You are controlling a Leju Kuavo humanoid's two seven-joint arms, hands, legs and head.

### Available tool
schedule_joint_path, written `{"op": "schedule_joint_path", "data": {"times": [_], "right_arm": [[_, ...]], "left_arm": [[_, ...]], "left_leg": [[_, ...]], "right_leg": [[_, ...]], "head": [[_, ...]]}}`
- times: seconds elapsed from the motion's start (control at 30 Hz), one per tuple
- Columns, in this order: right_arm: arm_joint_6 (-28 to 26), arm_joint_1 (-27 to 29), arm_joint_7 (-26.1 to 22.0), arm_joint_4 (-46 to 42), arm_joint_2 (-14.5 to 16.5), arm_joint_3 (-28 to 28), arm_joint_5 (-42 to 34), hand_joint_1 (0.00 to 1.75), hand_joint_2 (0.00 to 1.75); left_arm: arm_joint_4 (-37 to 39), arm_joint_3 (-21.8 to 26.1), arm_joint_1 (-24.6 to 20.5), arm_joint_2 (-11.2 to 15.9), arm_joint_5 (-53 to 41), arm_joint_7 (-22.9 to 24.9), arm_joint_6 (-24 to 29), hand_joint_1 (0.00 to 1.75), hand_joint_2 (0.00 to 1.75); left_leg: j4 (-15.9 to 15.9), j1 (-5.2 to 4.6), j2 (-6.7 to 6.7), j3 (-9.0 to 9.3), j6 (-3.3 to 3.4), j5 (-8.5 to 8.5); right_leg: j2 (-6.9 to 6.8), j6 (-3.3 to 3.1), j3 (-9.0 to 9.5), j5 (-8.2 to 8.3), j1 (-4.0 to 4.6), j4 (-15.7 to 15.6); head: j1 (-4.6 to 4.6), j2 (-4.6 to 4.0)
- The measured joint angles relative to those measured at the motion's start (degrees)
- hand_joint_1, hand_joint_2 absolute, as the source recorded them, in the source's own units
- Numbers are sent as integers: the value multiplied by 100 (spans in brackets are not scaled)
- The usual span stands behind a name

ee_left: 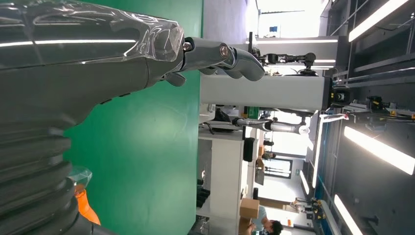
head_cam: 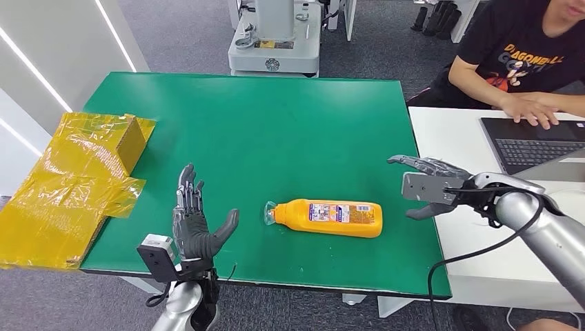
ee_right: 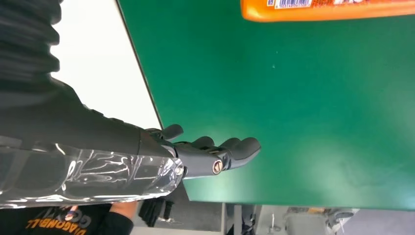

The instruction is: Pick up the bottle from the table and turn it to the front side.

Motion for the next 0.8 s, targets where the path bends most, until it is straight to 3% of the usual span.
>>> {"op": "schedule_joint_path", "data": {"times": [0.17,0.3,0.43,0.8], "right_arm": [[-6,-42,-87,118,27,135,-4,0,175],[-649,-167,-1005,1832,1100,837,438,0,175],[-883,-153,-1134,2515,1596,1005,536,0,175],[-1252,93,-1261,2973,1887,1069,645,0,175]], "left_arm": [[10,1,0,-3,-10,0,-7,0,175],[44,2,-38,-69,-4,0,50,0,175],[102,1,-126,-94,53,0,63,0,175],[326,-82,-293,-142,158,0,26,0,175]], "left_leg": [[0,0,0,-1,0,0],[-1,4,3,3,-4,5],[-1,5,1,2,-6,6],[1,3,2,-2,-5,6]], "right_leg": [[0,0,0,0,0,0],[4,-2,-1,2,4,3],[2,-2,-3,2,4,3],[2,-2,-4,3,2,0]], "head": [[0,0],[-1,0],[0,0],[0,0]]}}
